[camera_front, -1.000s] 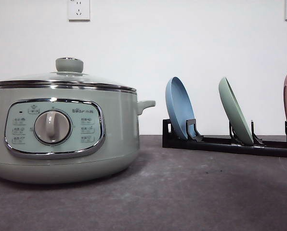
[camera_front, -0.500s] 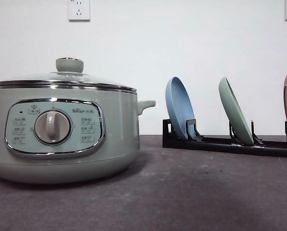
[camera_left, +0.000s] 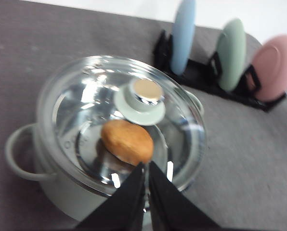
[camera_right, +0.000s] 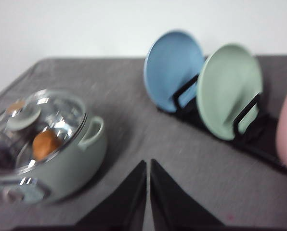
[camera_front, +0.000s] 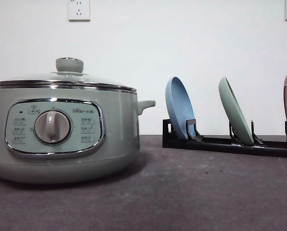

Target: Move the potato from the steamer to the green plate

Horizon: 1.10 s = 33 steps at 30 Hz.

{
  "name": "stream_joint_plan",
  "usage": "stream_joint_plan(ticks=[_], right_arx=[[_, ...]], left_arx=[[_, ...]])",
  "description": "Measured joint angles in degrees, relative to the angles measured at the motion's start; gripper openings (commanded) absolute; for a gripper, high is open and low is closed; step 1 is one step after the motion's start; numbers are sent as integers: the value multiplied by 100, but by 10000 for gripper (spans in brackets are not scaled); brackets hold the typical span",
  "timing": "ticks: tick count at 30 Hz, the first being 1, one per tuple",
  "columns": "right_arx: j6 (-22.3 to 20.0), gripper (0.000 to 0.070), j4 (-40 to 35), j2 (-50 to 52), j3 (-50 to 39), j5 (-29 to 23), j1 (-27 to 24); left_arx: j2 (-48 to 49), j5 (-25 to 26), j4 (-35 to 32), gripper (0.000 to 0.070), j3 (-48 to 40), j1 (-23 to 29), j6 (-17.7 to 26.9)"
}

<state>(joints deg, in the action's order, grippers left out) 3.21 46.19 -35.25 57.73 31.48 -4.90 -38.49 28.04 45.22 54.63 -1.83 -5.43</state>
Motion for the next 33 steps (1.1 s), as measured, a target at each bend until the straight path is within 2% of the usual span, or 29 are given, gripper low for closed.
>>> stream_joint_plan(ticks=[9, 11, 12, 15, 17, 20, 33], right_arx=[[-303, 1, 412, -159, 51, 1, 148], [-305, 27, 413, -152, 51, 0, 148], [-308, 94, 412, -149, 51, 0, 148], [-322, 404, 411, -150, 51, 0, 148], [-320, 522, 411, -152, 51, -2, 148], [-298, 523, 411, -152, 51, -2, 154], [-167, 522, 410, -158, 51, -4, 163]], left_arx=[[-12, 33, 172, 7, 6, -232, 233], [-12, 35, 172, 59, 6, -237, 258], [-12, 35, 174, 110, 6, -237, 260], [-12, 35, 178, 354, 6, -237, 260], [-12, 32, 179, 516, 6, -237, 260], [-12, 35, 179, 595, 6, -237, 263], [-12, 35, 179, 595, 6, -237, 263]])
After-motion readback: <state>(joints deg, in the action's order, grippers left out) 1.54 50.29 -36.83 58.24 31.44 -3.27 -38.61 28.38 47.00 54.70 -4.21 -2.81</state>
